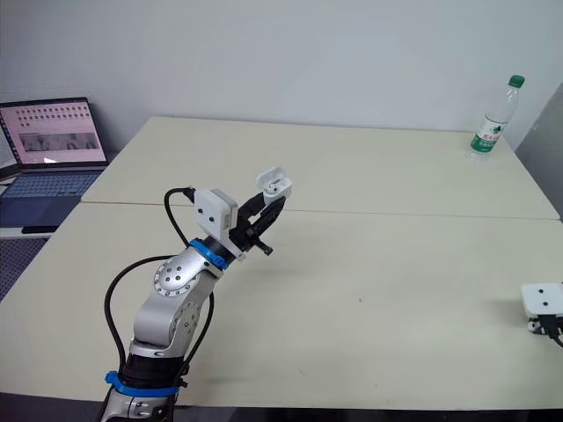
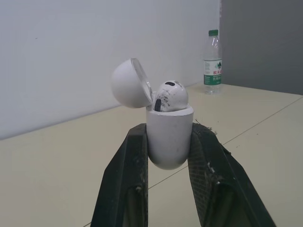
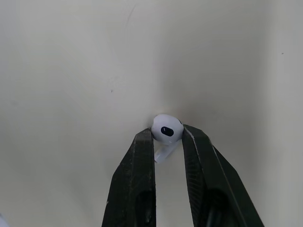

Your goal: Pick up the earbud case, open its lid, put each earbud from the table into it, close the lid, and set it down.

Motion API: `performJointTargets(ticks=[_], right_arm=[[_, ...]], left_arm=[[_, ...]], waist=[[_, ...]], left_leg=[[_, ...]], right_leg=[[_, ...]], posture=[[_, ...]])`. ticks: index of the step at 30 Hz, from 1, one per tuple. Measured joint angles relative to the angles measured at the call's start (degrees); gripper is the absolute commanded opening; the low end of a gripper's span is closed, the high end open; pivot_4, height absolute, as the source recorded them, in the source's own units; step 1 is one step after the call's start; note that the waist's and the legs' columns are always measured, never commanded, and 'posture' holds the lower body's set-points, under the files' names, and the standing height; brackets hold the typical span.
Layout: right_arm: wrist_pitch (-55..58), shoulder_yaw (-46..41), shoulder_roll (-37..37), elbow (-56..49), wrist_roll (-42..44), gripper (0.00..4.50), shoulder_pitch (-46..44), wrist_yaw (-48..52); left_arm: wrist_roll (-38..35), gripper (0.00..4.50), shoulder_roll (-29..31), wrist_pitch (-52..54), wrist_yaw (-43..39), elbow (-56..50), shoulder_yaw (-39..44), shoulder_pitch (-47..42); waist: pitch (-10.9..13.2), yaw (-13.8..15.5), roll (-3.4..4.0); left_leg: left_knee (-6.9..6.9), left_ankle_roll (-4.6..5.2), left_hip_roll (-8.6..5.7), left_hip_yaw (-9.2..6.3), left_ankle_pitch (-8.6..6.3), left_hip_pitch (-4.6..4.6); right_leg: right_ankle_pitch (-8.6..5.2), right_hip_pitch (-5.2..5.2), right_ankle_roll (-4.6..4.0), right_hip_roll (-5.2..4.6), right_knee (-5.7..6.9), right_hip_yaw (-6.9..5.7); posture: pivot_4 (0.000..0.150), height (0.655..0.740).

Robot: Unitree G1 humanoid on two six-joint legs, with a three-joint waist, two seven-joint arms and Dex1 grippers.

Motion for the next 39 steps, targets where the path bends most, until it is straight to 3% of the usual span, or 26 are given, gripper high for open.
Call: performJointTargets(ticks=[9, 15, 20, 24, 29, 39], right_arm=[[4.5, -2.6, 0.89, -3.0, 4.99, 0.43, 2.16, 3.32], [29.84, -9.53, 9.93, -23.35, 23.14, 0.43, 2.81, 7.14], [58.76, -15.56, 21.2, -48.32, 40.61, 0.43, -0.85, -5.5], [70.77, -17.99, 34.87, -59.32, 48.2, 0.43, -8.5, -22.44], [71.92, -16.88, 48.08, -64.92, 48.6, 0.43, -14.34, -37.74], [60.37, -10.37, 53.59, -65.79, 39.75, 0.43, -13.3, -43.36]], left_arm=[[0.0, 0.78, 0.03, 0.0, -0.18, 0.0, 0.01, -0.08], [-0.03, 0.78, 0.01, -0.04, -0.37, -0.01, -0.11, -0.06], [-0.09, 0.78, 0.06, -0.12, -0.47, 0.11, 0.02, 0.16], [-0.21, 0.78, -0.3, -0.12, -0.62, 0.18, -0.65, 0.15], [-0.44, 0.78, -0.6, 0.57, -1.5, 0.21, -1.53, -0.38], [-1.85, 0.78, -1.16, 1.82, -1.71, 0.25, -1.68, -3.02]], waist=[[0.0, -0.15, 0.0], [-0.01, -0.61, 0.09], [0.0, -0.11, 0.08], [0.01, -0.01, 0.07], [0.0, 0.35, 0.07], [0.0, 0.08, 0.06]], left_leg=[[-0.02, 0.0, 0.02, 0.0, 0.0, 0.02], [-0.03, -0.01, 0.07, -0.07, 0.0, 0.03], [-0.01, -0.03, 0.04, -0.26, -0.01, -0.16], [0.0, -0.03, 0.0, -0.31, -0.01, -0.34], [0.01, -0.03, -0.04, -0.34, -0.01, -0.74], [0.03, -0.03, 0.02, -0.29, 0.0, -1.04]], right_leg=[[0.0, 0.0, -0.01, 0.02, 0.01, 0.01], [0.0, 0.0, -0.01, 0.08, 0.09, -0.01], [-0.01, -0.05, 0.0, 0.07, 0.03, -0.15], [-0.01, -0.19, 0.01, 0.07, 0.03, -0.2], [-0.01, -0.6, 0.0, 0.02, 0.05, -0.27], [0.01, -1.01, 0.0, 0.06, 0.15, -0.24]], posture=[[0.15, 0.74], [0.15, 0.74], [0.15, 0.74], [0.15, 0.74], [0.15, 0.74], [0.15, 0.74]])
